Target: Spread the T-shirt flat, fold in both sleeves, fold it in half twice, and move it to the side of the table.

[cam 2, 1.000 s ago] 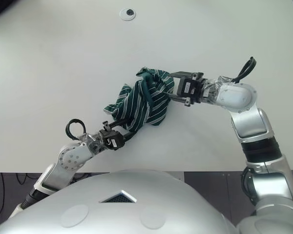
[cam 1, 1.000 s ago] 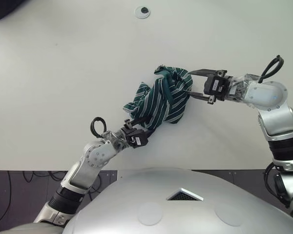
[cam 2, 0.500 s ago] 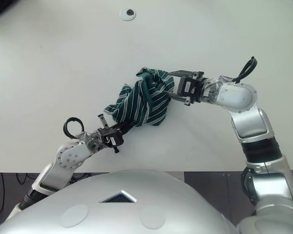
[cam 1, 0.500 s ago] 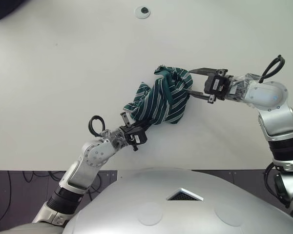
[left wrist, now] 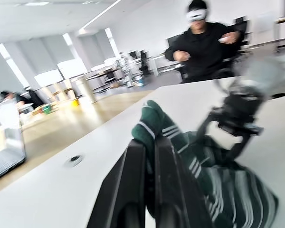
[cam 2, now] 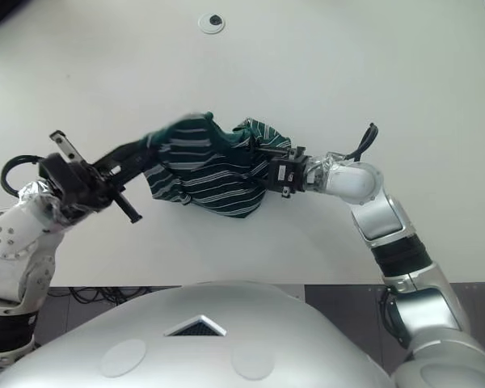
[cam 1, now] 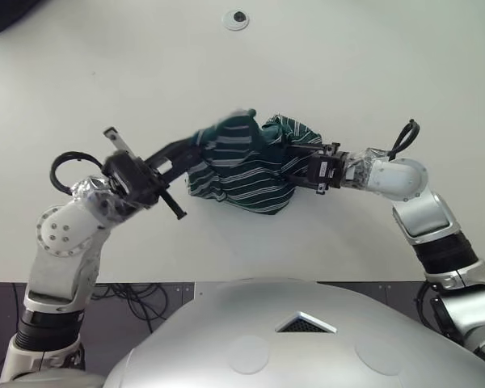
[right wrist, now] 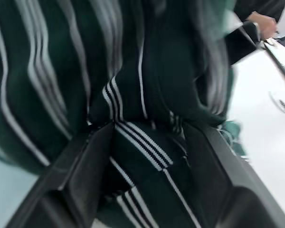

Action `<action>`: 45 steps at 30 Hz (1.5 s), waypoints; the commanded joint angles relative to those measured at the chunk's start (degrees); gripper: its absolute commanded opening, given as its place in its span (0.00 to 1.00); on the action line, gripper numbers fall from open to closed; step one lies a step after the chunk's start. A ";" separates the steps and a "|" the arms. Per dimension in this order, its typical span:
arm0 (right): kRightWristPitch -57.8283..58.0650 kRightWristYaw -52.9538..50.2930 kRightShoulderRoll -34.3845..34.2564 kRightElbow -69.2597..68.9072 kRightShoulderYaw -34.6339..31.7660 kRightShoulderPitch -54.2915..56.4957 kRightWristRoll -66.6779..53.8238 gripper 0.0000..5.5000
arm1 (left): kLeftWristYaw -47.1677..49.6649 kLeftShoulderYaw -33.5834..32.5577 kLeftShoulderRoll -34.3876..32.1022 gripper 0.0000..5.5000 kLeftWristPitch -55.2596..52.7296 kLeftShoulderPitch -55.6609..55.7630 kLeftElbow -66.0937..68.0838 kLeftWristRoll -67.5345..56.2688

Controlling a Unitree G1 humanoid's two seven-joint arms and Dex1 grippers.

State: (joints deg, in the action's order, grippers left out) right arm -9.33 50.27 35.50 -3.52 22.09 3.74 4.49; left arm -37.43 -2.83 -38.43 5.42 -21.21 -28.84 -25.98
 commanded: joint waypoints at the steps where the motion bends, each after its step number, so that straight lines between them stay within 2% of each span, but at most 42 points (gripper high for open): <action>1: -1.34 8.58 6.10 -4.88 2.38 -4.92 -3.12 0.48 | 2.31 -2.78 1.09 0.00 -2.20 1.04 4.10 2.66; 4: 0.86 14.51 9.41 -12.92 4.02 -10.70 -10.44 0.48 | 3.23 -2.13 2.65 0.00 -1.29 2.03 5.71 5.80; 7: 5.42 15.30 9.73 -18.18 1.33 -12.61 -17.67 0.48 | 1.89 -3.72 3.37 0.00 1.59 3.16 8.34 6.90; 11: 9.28 11.40 7.00 -18.29 -5.46 -10.46 -23.39 0.48 | -3.23 -5.94 4.14 0.00 8.62 3.81 11.75 3.82; 15: 13.16 2.32 3.01 -17.85 -12.34 -9.07 -25.53 0.48 | -6.03 -7.33 5.61 0.00 11.40 3.76 11.35 -0.24; 19: 20.60 2.53 4.80 -19.51 -12.49 -9.80 -27.21 0.48 | -6.94 -9.14 6.53 0.00 10.51 2.94 7.32 -5.96; 25: 40.28 -8.31 -0.97 -19.67 -14.66 -8.37 -34.51 0.48 | -4.60 -10.53 7.46 0.00 8.09 3.35 -1.75 -9.39; 33: 57.34 -12.99 -3.34 -26.57 -17.54 -8.69 -49.54 0.48 | 0.05 -12.33 6.30 0.00 2.30 4.96 -11.60 -12.52; 39: 62.51 -16.29 -4.68 -30.35 -20.59 -9.34 -58.07 0.48 | -0.18 -13.11 5.72 0.00 0.00 5.38 -13.19 -12.05; 45: 62.95 -20.67 -4.34 -33.82 -17.43 -10.88 -56.28 0.48 | -0.97 -13.42 6.18 0.00 -0.11 4.62 -13.74 -11.33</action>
State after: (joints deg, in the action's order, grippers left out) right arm 53.22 31.29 31.88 -36.17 3.75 -6.85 -53.20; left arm -37.89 -15.79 -31.78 5.70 -16.21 -41.68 -37.81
